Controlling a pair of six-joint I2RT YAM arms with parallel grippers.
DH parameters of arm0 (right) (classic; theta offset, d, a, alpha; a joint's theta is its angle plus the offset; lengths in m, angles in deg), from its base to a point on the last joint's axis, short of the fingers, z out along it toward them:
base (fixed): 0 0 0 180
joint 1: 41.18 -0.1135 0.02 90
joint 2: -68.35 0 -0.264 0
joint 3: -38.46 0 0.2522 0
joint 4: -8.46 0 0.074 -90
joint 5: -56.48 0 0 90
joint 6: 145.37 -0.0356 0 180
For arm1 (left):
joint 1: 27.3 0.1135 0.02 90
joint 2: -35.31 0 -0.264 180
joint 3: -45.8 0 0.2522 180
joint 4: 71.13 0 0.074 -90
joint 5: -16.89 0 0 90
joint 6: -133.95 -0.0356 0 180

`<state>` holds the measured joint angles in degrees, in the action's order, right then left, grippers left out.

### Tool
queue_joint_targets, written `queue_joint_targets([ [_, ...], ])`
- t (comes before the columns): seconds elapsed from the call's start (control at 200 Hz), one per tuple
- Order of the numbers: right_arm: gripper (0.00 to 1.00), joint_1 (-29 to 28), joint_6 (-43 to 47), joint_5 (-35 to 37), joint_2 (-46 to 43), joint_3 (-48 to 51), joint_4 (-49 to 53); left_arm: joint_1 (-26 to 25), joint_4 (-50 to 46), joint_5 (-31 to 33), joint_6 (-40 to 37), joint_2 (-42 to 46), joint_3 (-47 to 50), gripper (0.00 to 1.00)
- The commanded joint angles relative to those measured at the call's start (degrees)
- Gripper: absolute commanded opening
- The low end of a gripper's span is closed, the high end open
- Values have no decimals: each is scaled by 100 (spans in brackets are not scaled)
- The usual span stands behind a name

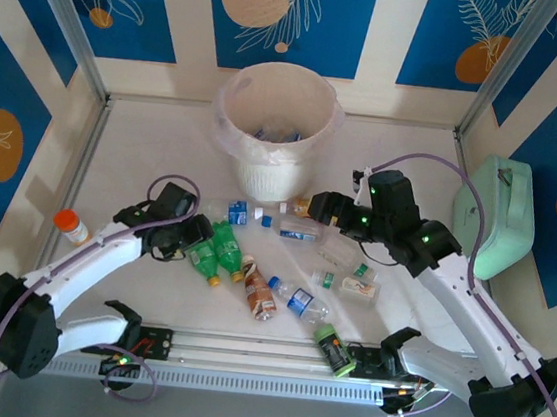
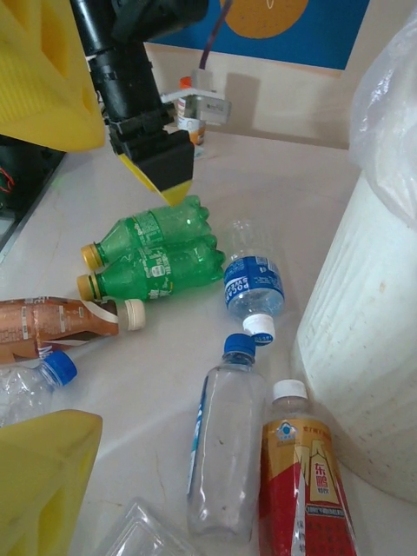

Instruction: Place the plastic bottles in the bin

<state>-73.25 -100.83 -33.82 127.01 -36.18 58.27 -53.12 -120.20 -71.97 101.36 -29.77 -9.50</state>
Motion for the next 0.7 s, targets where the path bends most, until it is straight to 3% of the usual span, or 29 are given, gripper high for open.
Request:
queue_joint_targets([
  [0.0, 78, -78, -70, 65, 41, -64, -107, 86, 215, 57, 95, -197, 56, 77],
  [0.69, 79, -150, -100, 84, 189, -231, -11, 121, 766, -1, 245, -1075, 295, 72],
])
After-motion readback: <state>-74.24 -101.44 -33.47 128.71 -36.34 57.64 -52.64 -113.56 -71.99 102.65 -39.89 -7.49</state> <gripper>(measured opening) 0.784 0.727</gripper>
